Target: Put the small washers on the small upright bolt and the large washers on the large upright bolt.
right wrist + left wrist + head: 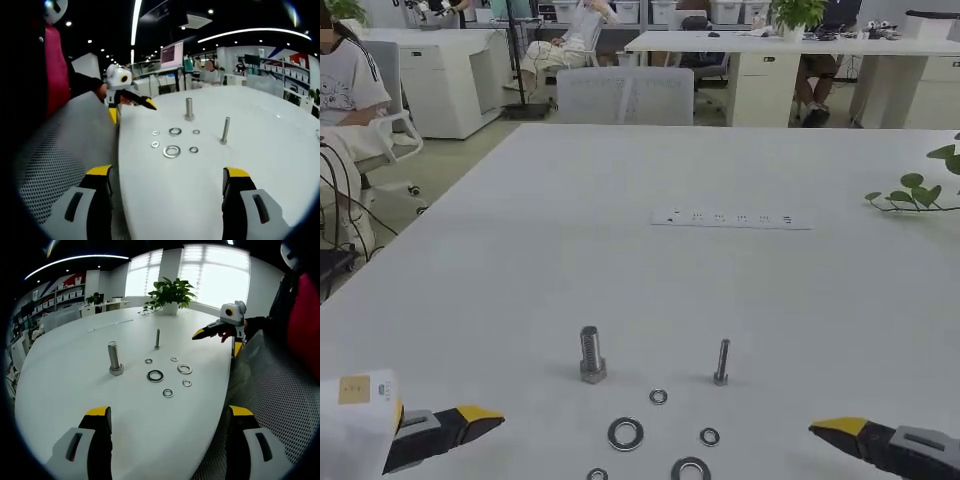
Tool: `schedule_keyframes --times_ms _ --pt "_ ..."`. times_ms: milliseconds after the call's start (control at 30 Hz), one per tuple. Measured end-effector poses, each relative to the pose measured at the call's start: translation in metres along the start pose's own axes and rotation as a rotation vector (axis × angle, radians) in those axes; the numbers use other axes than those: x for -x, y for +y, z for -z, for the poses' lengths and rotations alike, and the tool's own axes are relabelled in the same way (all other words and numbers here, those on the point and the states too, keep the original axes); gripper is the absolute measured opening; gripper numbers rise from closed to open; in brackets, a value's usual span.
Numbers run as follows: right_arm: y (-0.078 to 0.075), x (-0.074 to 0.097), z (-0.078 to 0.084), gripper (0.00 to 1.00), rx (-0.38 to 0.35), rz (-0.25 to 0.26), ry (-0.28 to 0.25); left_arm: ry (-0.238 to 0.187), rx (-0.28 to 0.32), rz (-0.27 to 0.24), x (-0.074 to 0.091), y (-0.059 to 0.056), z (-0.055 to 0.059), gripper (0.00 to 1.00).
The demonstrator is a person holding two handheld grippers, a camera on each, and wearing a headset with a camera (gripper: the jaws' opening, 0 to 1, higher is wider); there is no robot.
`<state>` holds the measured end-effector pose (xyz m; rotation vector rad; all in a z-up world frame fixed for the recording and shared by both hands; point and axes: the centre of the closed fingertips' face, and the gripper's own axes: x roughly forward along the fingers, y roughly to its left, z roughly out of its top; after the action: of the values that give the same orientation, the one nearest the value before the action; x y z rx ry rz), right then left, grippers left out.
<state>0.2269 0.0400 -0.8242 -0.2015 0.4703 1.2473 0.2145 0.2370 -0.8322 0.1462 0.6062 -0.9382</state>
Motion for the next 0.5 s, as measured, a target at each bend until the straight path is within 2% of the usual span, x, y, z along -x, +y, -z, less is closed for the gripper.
schedule_keyframes --times_ms 500 --pt "-0.001 0.0009 0.0009 0.9 0.01 -0.006 0.016 0.007 0.005 0.005 -0.0014 -0.0017 -0.0003 0.95"
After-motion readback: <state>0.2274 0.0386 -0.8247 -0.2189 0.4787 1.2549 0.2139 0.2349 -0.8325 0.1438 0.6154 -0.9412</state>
